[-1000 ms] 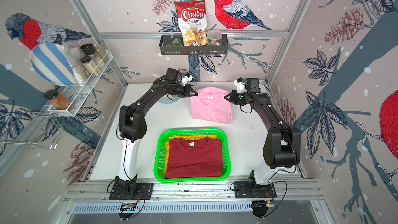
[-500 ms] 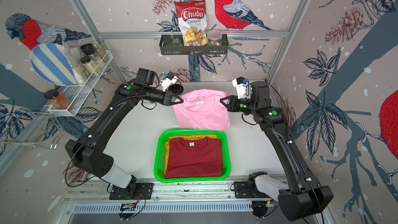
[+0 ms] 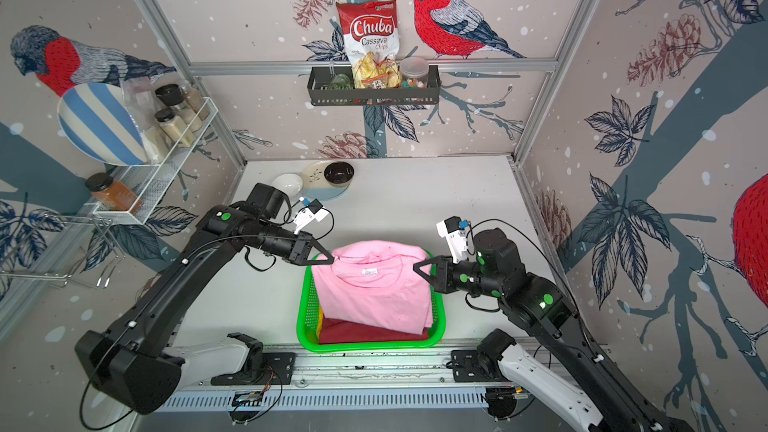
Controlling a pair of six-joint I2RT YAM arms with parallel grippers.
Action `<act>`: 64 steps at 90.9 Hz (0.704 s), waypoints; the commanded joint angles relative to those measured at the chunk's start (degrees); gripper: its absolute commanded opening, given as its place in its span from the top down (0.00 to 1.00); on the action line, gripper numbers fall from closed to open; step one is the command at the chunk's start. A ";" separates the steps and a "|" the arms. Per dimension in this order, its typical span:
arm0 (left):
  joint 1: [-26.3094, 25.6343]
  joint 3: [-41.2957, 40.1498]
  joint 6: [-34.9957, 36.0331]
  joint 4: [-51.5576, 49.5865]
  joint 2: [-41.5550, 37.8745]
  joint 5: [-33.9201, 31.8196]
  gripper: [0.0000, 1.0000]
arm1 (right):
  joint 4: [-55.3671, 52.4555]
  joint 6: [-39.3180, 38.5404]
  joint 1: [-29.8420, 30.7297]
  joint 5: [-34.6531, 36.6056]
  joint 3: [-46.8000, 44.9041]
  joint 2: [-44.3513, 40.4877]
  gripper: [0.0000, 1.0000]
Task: Put the folded t-shirts into the basket
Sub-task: Place the T-shirt in the bin.
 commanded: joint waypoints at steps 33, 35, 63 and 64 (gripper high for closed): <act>-0.57 -7.27 -3.75 -9.94 -8.05 10.08 1.00 | -0.07 13.23 14.32 9.78 -1.54 -1.55 1.00; -0.58 -7.49 -3.73 -10.46 -8.30 10.84 1.00 | -0.29 13.44 14.56 10.24 -1.11 -1.84 1.00; 0.63 -11.44 -10.84 -7.19 -10.52 15.75 1.00 | -5.95 12.37 14.96 11.82 4.33 -2.20 1.00; 0.59 -11.32 -10.96 -7.17 -10.52 16.13 1.00 | -5.69 12.51 15.01 11.50 4.27 -2.18 1.00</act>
